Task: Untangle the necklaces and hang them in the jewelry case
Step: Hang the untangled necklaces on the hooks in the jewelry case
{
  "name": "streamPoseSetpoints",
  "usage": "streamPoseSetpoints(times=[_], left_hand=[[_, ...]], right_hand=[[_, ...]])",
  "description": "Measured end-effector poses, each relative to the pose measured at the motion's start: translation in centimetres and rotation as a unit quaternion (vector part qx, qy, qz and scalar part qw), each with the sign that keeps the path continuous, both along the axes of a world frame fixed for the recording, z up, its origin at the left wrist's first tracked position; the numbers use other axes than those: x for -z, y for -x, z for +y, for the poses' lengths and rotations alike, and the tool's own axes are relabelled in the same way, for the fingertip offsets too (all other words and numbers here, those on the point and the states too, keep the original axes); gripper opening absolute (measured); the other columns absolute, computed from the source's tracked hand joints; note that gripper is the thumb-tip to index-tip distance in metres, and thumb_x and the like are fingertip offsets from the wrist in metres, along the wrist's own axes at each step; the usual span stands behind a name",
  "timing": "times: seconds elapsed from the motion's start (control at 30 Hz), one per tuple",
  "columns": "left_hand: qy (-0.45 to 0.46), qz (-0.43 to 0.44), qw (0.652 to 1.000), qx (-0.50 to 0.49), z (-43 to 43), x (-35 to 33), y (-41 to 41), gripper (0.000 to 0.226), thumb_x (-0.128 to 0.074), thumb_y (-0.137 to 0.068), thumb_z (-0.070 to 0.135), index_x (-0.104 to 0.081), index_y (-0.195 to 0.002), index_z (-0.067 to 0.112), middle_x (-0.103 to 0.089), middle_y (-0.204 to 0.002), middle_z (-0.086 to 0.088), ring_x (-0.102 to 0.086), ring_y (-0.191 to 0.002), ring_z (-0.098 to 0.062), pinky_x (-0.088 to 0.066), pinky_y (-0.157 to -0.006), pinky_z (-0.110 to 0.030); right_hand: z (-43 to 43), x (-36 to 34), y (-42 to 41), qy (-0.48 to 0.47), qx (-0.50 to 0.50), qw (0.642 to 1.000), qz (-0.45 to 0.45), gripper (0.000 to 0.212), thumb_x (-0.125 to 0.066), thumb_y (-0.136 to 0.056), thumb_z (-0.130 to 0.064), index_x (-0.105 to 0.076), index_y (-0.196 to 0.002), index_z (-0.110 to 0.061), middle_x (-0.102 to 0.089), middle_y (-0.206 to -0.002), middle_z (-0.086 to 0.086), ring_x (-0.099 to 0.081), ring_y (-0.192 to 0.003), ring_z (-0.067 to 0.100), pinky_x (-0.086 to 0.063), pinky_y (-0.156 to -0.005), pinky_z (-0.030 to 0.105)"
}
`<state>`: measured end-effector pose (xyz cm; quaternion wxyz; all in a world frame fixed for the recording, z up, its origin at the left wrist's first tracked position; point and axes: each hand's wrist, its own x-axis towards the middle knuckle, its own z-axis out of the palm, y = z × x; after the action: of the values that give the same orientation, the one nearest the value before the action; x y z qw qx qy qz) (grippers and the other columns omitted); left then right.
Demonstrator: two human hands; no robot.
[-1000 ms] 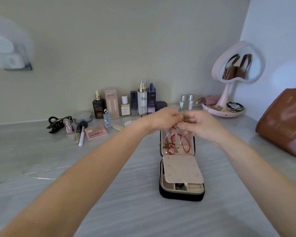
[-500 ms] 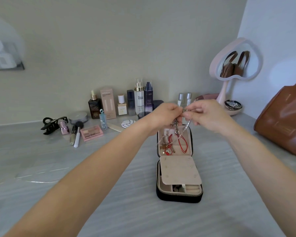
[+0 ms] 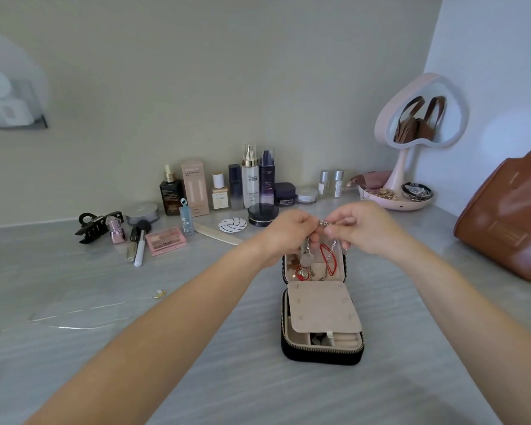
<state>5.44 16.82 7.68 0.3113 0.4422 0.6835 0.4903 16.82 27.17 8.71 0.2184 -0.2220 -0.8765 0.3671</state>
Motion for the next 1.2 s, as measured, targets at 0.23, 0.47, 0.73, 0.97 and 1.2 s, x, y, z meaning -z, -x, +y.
streamPoseSetpoints(times=[0.23,0.47,0.73,0.97,1.2], left_hand=[[-0.098,0.181,0.972,-0.116,-0.8,0.2,1.7,0.016,-0.057,-0.088,0.019,-0.067,-0.086,0.007,-0.069,-0.083,-0.007,-0.064,-0.078,-0.02,-0.052,-0.083,-0.037],[0.069,0.272,0.958,-0.052,0.0,1.9,2.2,0.088,-0.075,-0.069,0.041,-0.033,-0.14,0.012,-0.039,-0.146,-0.005,-0.037,-0.134,-0.02,-0.031,-0.109,-0.032],[0.014,0.219,0.971,-0.098,0.7,2.7,1.8,0.033,-0.067,-0.079,0.025,-0.058,-0.107,0.011,-0.06,-0.095,-0.004,-0.054,-0.081,-0.014,-0.043,-0.064,-0.025],[-0.02,0.142,0.984,-0.108,0.7,2.9,1.7,0.029,-0.064,-0.082,0.019,-0.058,-0.109,0.012,-0.055,-0.093,-0.001,-0.053,-0.067,-0.011,-0.044,-0.043,-0.015],[-0.037,0.082,0.986,-0.139,0.5,3.4,1.1,0.036,-0.062,-0.084,0.018,-0.052,-0.118,0.012,-0.053,-0.1,0.001,-0.055,-0.08,-0.012,-0.045,-0.067,-0.024]], right_hand=[[0.2,1.4,0.7,-0.065,0.0,0.997,-0.033,0.008,-0.064,-0.082,-0.01,-0.068,-0.088,-0.009,-0.063,-0.072,-0.001,-0.062,-0.075,0.02,-0.051,-0.071,0.028],[-0.6,1.3,2.3,-0.144,0.005,0.988,-0.056,0.01,-0.065,-0.082,-0.017,-0.071,-0.09,-0.015,-0.067,-0.079,-0.002,-0.059,-0.075,0.012,-0.047,-0.072,0.026],[-0.5,2.1,2.9,-0.18,0.036,0.981,-0.054,0.012,-0.063,-0.082,-0.022,-0.052,-0.086,-0.027,-0.065,-0.082,-0.006,-0.061,-0.081,0.019,-0.05,-0.074,0.035],[-1.0,3.4,2.1,-0.295,0.1,0.95,0.001,0.006,-0.059,-0.084,-0.029,-0.06,-0.081,-0.024,-0.071,-0.075,-0.001,-0.066,-0.072,0.025,-0.05,-0.063,0.033],[-1.0,4.2,2.5,-0.279,0.148,0.948,0.042,0.007,-0.064,-0.079,-0.023,-0.066,-0.073,-0.018,-0.069,-0.076,0.004,-0.063,-0.075,0.029,-0.05,-0.061,0.036]])
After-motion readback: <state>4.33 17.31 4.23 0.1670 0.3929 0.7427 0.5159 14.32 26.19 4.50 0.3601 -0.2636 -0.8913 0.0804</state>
